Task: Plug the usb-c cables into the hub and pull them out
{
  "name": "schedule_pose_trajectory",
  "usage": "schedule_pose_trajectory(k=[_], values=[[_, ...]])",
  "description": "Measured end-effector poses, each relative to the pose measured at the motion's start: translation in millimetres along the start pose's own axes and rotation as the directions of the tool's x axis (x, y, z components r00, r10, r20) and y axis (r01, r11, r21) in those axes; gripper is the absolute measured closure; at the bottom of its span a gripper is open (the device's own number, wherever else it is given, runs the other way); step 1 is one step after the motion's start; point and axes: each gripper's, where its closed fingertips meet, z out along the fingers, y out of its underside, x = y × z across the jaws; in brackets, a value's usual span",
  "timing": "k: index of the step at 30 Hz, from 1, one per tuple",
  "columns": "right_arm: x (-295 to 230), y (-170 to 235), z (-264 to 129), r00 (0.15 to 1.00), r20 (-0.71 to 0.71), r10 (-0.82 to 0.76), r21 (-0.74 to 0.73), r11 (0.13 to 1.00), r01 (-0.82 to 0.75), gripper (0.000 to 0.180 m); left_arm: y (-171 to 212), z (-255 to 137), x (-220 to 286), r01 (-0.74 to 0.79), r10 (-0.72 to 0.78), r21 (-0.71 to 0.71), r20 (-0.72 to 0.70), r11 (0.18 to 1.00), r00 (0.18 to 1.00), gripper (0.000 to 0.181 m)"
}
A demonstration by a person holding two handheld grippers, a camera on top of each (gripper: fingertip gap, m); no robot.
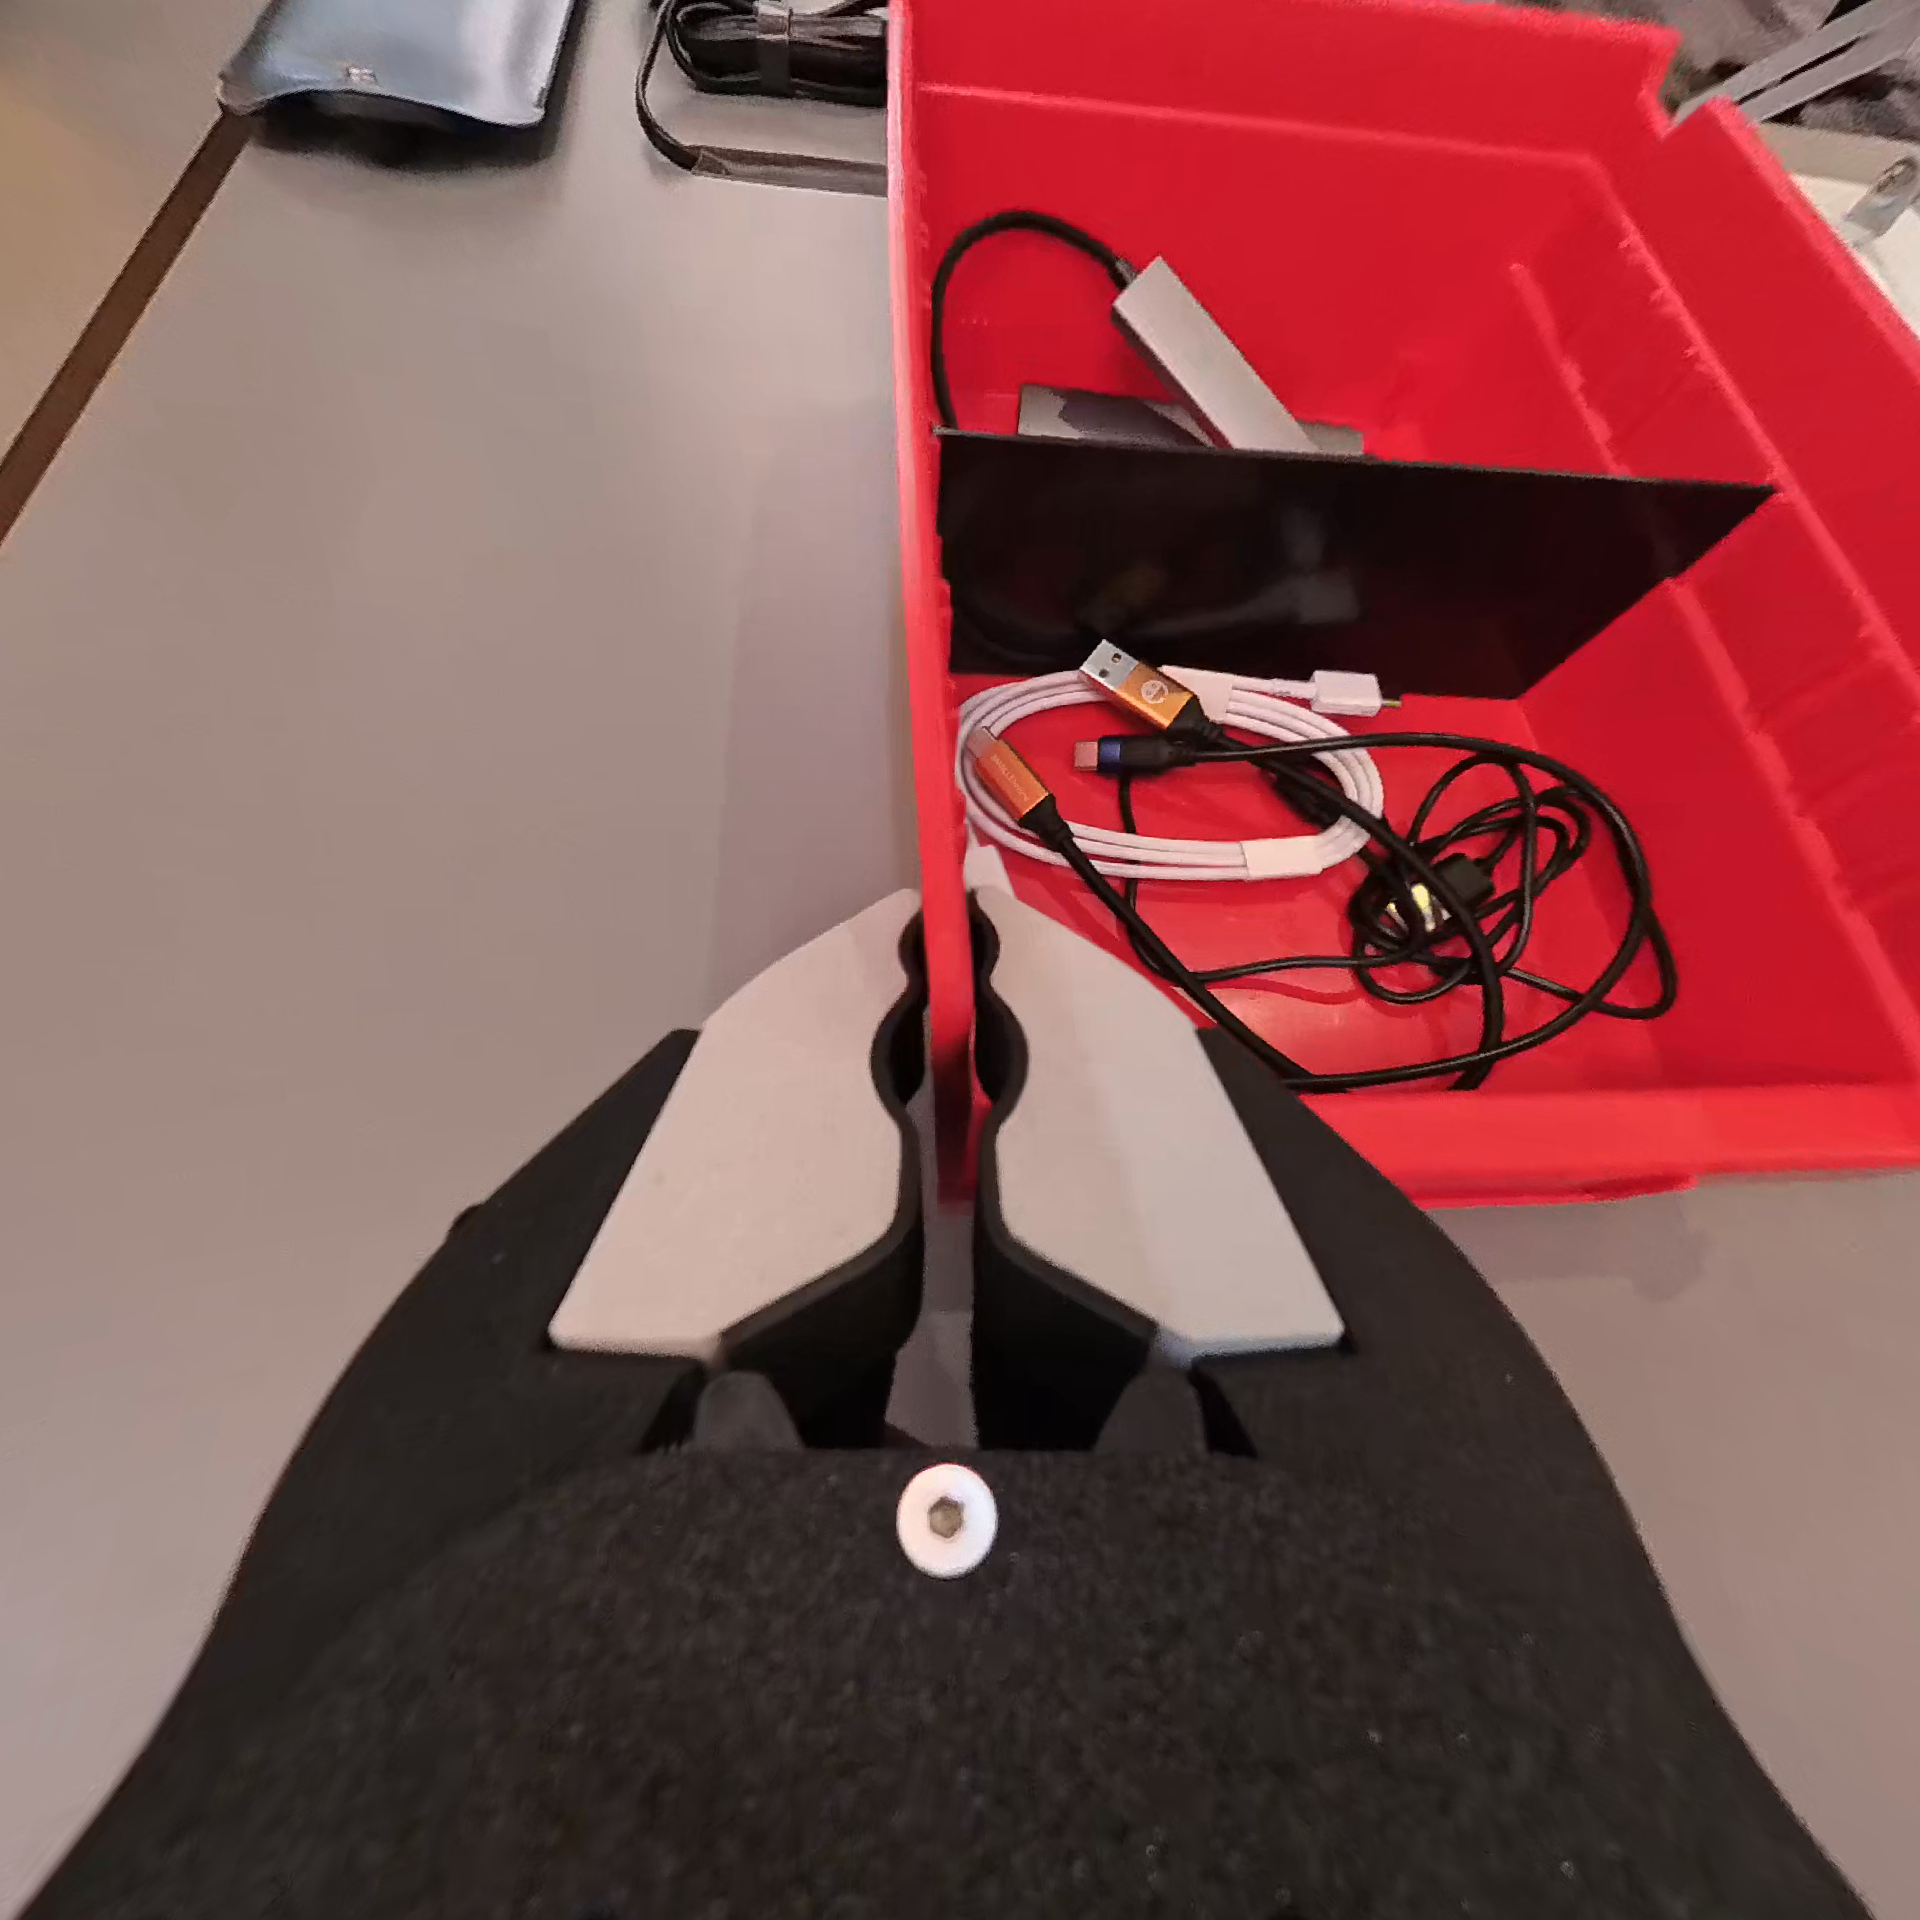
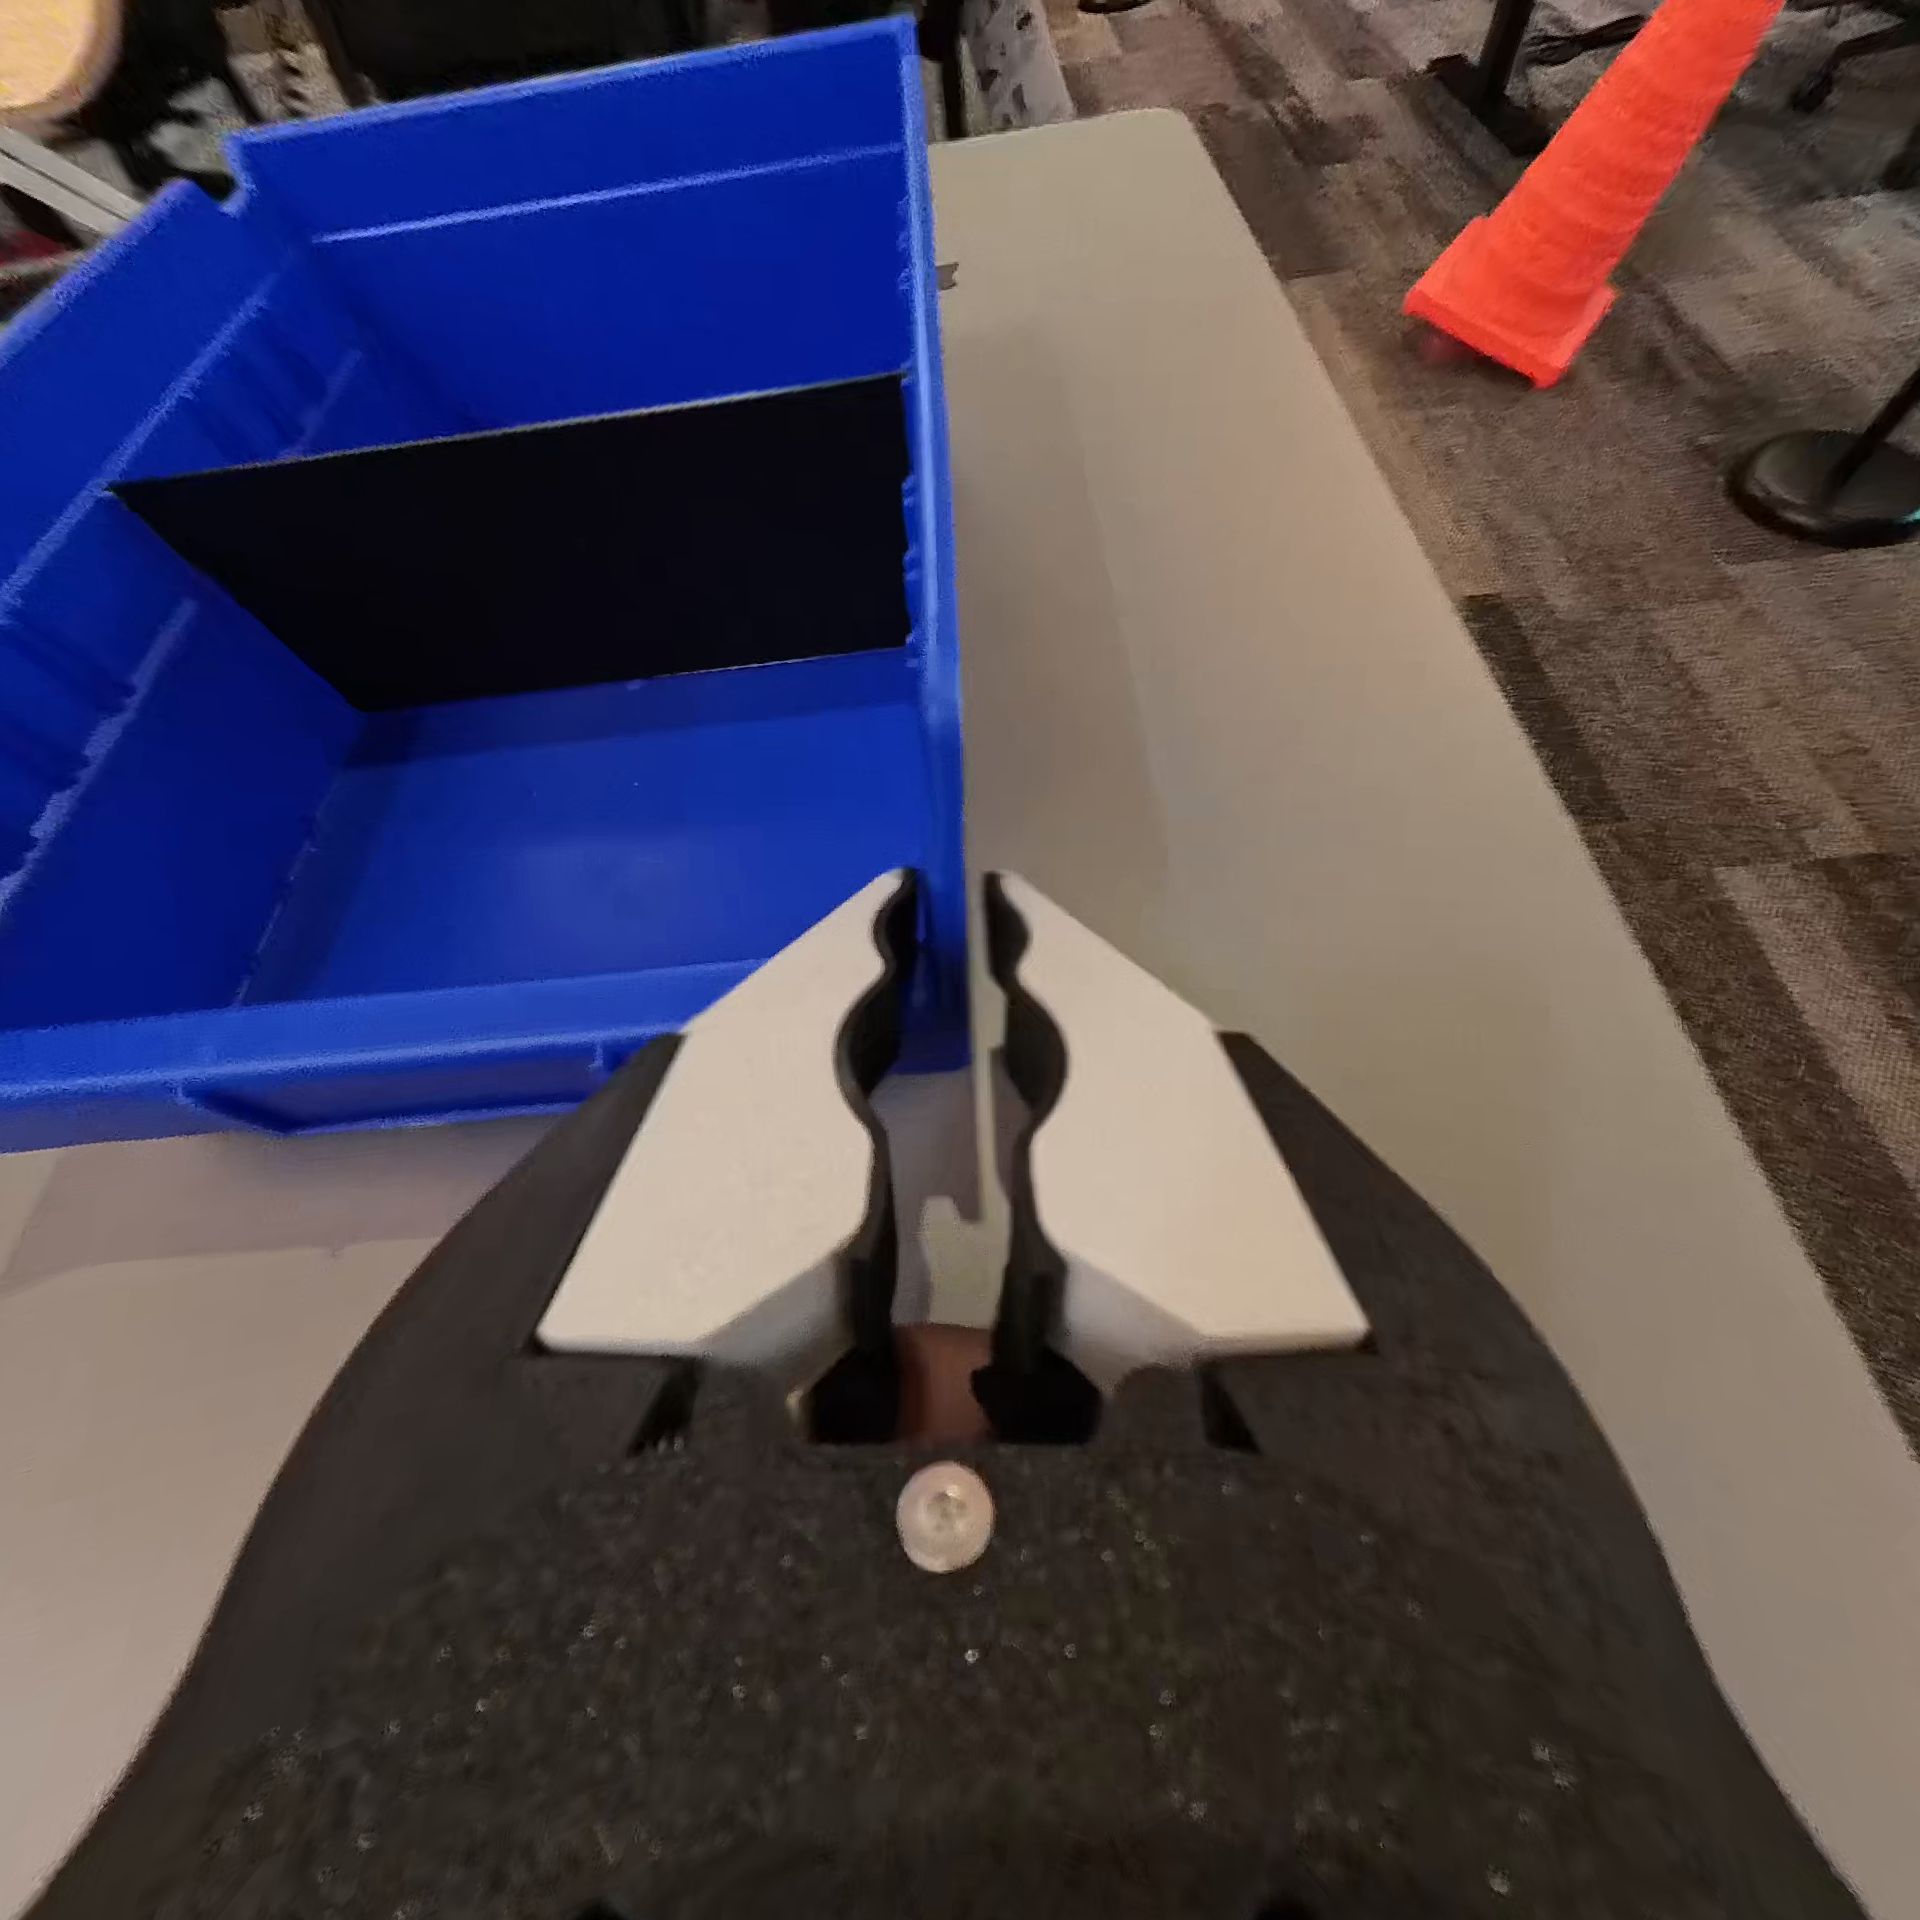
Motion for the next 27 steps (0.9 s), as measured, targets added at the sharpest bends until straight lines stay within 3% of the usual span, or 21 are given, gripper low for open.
schedule_pose_trajectory(k=[1, 3, 4, 7, 9, 11, 13, 16, 21, 27], values=[[3.7, -2.4, -6.2, 0.999, -0.032, -0.016, 0.000, 1.000, 0.016, 0.154, 1.5, -1.1, 1.5, 0.013, -0.013, 0.000, -0.009, 1.000, 1.000, 0.176], [6.1, -15.8, -27.9, 0.993, -0.101, -0.055, 0.044, 0.997, 0.060, 0.148, 5.1, -7.1, -1.6, 0.038, -0.038, -0.018, 0.020, 0.999, 0.999, 0.138], [-0.1, -25.5, -42.4, 0.991, -0.115, -0.068, 0.090, 0.993, 0.078, 0.147, 2.3, -16.6, -6.0, 0.058, -0.057, -0.010, 0.063, 0.998, 0.996, 0.127], [-57.5, -40.1, -82.6, 0.997, 0.020, -0.081, 0.228, 0.971, 0.074, 0.147, -23.5, -71.5, 8.2, 0.102, -0.116, 0.139, 0.100, 0.985, 0.988, 0.133], [-108.8, -30.5, -96.1, 0.979, 0.189, -0.076, 0.269, 0.963, 0.023, 0.148, -28.0, -103.9, 49.2, 0.176, -0.180, 0.199, 0.003, 0.964, 0.984, 0.138], [-146.0, -16.7, -99.5, 0.943, 0.329, -0.045, 0.251, 0.967, -0.041, 0.147, -12.2, -118.6, 111.4, 0.233, -0.206, 0.169, -0.163, 0.958, 0.965, 0.138], [-166.3, -8.4, -98.0, 0.912, 0.409, -0.018, 0.224, 0.971, -0.081, 0.147, 24.7, -115.8, 165.0, 0.193, -0.166, 0.082, -0.257, 0.978, 0.952, 0.138], [-167.8, 2.5, -89.5, 0.918, 0.395, -0.045, 0.203, 0.978, -0.039, 0.148, 62.5, -101.3, 185.7, 0.142, -0.114, 0.125, -0.211, 0.982, 0.971, 0.140], [-162.1, -1.9, -76.7, 0.908, 0.419, 0.013, 0.182, 0.978, -0.098, 0.148, 73.7, -91.3, 183.3, 0.000, 0.023, 0.133, -0.171, 0.991, 0.985, 0.140], [-175.3, 2.5, -70.0, 0.890, 0.456, -0.006, 0.157, 0.985, -0.074, 0.148, 73.7, -81.8, 185.7, 0.095, -0.062, 0.117, -0.264, 0.989, 0.963, 0.136]])
